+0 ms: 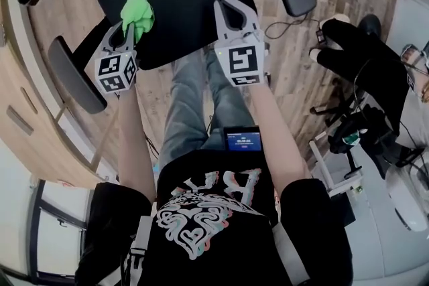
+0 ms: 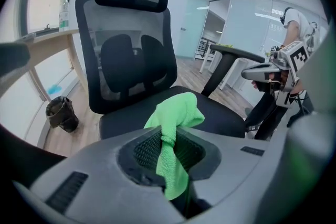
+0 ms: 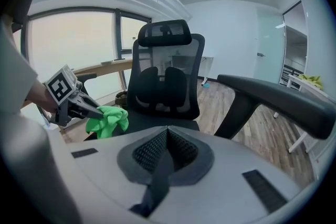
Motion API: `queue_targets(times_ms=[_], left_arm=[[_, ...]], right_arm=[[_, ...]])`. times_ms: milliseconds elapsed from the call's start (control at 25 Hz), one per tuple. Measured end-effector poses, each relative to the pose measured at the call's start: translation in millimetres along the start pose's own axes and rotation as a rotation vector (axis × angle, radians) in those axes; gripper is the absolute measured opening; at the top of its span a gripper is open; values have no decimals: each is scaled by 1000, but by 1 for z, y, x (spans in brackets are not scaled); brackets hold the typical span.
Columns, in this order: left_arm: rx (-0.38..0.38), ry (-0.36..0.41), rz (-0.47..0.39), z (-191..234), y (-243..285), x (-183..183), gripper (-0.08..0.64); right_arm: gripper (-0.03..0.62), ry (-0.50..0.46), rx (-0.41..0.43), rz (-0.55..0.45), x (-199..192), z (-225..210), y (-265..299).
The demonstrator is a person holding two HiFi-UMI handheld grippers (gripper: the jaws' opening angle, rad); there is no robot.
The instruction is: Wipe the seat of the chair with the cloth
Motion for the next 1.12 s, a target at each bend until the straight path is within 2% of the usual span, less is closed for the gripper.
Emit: queue_targets(times_ms=[200,400,560,720,880,1120], left_arm=[[-32,-2,63,3,35,-18,54],[-47,-13,99,4,49,-37,54],[-48,-4,133,-1,75,-37,54],[-48,-9,133,-3,95,-37,54],[-58,-29,137,-3,104,-39,54],[-93,12,191,0,106,-46,54]], right_arm=[[2,25,-22,-29,-28,-10,18],[2,18,-37,36,-49,-12,23],[2,7,-28,-8,-61,-28,36],[2,11,-29,-15,-72,-42,45],[1,-17,-21,18,-74,-46,48],[2,3,-30,54,-82,-41,42]])
Point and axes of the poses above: the fingertips, and each gripper's own axes: y forward along the fingers, z to its left, x out of its top, the point moved 6 cm from there along -y, backward along the fingers, and after that the axes turned 10 degrees about -x, right-handed, at the moved point
